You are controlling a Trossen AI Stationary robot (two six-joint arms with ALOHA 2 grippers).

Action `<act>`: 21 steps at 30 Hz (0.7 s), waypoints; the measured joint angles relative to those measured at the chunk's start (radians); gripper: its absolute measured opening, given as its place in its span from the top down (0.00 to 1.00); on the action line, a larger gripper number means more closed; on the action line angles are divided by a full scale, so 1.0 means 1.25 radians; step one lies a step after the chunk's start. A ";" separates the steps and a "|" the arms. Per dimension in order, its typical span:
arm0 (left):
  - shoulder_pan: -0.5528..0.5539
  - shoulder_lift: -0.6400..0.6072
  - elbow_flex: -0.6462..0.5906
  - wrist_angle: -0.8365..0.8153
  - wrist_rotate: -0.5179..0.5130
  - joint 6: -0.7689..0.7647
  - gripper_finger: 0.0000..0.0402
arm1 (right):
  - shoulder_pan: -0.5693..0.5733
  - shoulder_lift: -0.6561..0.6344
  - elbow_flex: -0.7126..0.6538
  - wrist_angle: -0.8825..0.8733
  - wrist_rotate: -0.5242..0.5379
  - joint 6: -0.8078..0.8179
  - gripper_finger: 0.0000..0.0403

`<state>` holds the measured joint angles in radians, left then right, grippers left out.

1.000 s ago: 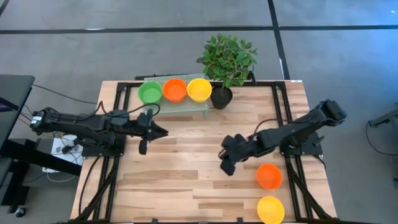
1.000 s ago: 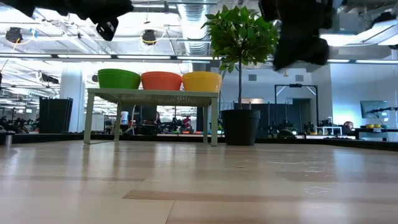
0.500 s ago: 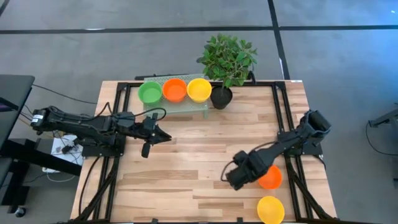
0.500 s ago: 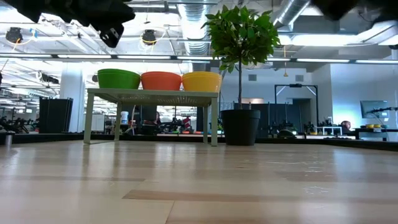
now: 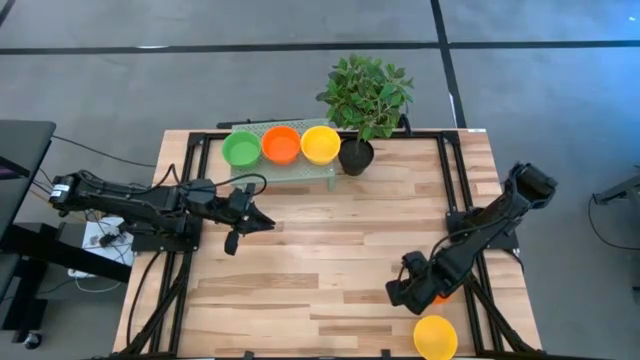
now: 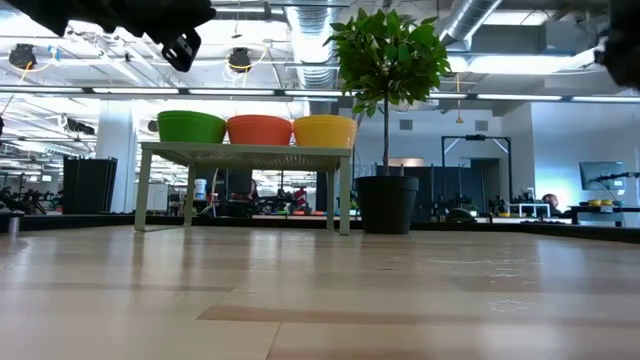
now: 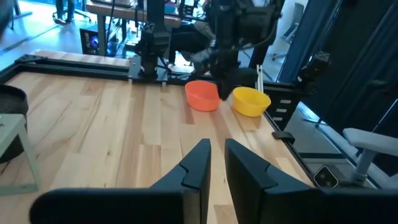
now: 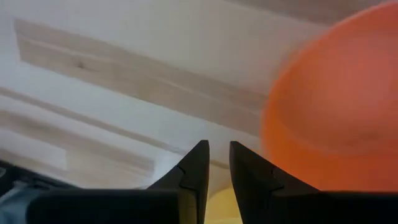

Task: Pick & Place Mini bowls
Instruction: Stack the orange bowl on the orange bowls on the shelf

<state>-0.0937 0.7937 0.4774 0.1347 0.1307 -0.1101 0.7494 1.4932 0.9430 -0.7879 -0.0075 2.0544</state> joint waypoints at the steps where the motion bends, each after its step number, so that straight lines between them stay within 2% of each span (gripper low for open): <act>1: 0.000 0.000 0.000 0.004 0.000 0.000 0.88 | 0.000 -0.002 -0.022 0.040 -0.001 0.002 0.85; 5: 0.000 0.000 0.000 0.008 0.000 0.000 0.88 | -0.012 0.004 -0.051 0.075 -0.042 -0.008 0.85; 10: 0.000 0.000 0.000 0.027 0.000 0.000 0.88 | -0.028 -0.007 -0.024 0.068 -0.047 -0.033 0.85; 14: 0.000 0.000 0.000 0.031 0.000 0.000 0.88 | -0.031 -0.009 0.025 -0.044 -0.045 -0.062 0.85; 17: 0.000 0.000 0.000 0.031 -0.001 -0.002 0.88 | -0.030 -0.009 0.038 -0.117 -0.059 -0.027 0.85; 21: 0.000 0.000 0.000 0.031 -0.001 -0.004 0.88 | -0.030 0.000 0.037 -0.115 -0.059 -0.019 0.85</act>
<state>-0.0937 0.7937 0.4778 0.1734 0.1299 -0.1151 0.7120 1.4937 0.9894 -0.9317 -0.0807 2.0312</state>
